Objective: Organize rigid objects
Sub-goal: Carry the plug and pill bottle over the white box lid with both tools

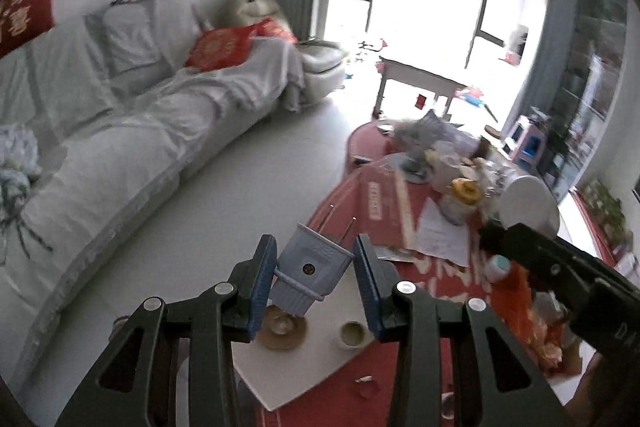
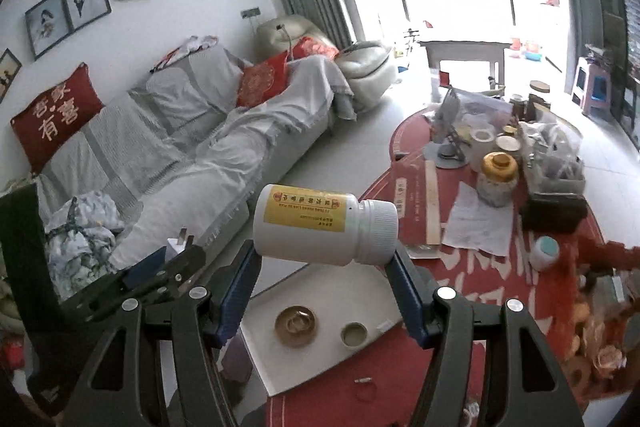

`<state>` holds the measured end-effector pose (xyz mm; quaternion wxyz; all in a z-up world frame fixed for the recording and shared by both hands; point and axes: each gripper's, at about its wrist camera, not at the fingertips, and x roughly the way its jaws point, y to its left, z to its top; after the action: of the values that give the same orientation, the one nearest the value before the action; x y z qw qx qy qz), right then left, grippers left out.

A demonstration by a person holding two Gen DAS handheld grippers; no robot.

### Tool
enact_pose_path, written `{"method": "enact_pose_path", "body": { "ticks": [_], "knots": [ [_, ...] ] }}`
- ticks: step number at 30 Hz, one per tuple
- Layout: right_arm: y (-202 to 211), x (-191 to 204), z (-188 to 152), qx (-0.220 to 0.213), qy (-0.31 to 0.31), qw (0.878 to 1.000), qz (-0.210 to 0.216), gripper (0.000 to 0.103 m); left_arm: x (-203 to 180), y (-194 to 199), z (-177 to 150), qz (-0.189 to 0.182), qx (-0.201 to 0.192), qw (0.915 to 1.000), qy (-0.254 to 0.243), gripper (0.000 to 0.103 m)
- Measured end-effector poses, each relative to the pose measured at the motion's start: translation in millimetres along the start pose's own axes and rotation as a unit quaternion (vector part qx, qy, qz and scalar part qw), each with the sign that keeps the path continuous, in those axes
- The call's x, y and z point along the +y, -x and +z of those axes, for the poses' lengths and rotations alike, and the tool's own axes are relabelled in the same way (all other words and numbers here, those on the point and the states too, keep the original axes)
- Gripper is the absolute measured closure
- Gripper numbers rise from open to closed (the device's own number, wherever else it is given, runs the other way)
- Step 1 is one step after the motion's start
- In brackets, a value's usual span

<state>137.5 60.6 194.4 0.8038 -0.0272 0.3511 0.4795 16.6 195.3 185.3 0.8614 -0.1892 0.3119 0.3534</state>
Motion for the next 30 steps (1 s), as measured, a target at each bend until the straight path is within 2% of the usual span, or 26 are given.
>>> {"method": "enact_pose_path", "body": {
  "ticks": [4, 7, 10, 15, 30],
  "knots": [
    [-44, 2, -13, 0.040, -0.005, 0.999, -0.005, 0.038, 16, -35, -13, 0.032, 0.023, 0.9992, 0.007, 0.060],
    [-79, -2, -30, 0.077, -0.011, 0.997, -0.015, 0.038, 26, -74, -33, 0.050, 0.058, 0.9969, 0.019, 0.060],
    [-108, -11, -48, 0.109, -0.013, 0.994, -0.030, 0.038, 30, -108, -54, 0.056, 0.096, 0.9936, 0.019, 0.060],
    [-151, -29, -68, 0.154, -0.020, 0.987, -0.049, 0.038, 34, -149, -79, 0.069, 0.139, 0.9876, 0.023, 0.060],
    [-214, -44, -81, 0.198, -0.022, 0.978, -0.059, 0.038, 22, -211, -86, 0.093, 0.166, 0.9816, -0.006, 0.061]
  ]
}}
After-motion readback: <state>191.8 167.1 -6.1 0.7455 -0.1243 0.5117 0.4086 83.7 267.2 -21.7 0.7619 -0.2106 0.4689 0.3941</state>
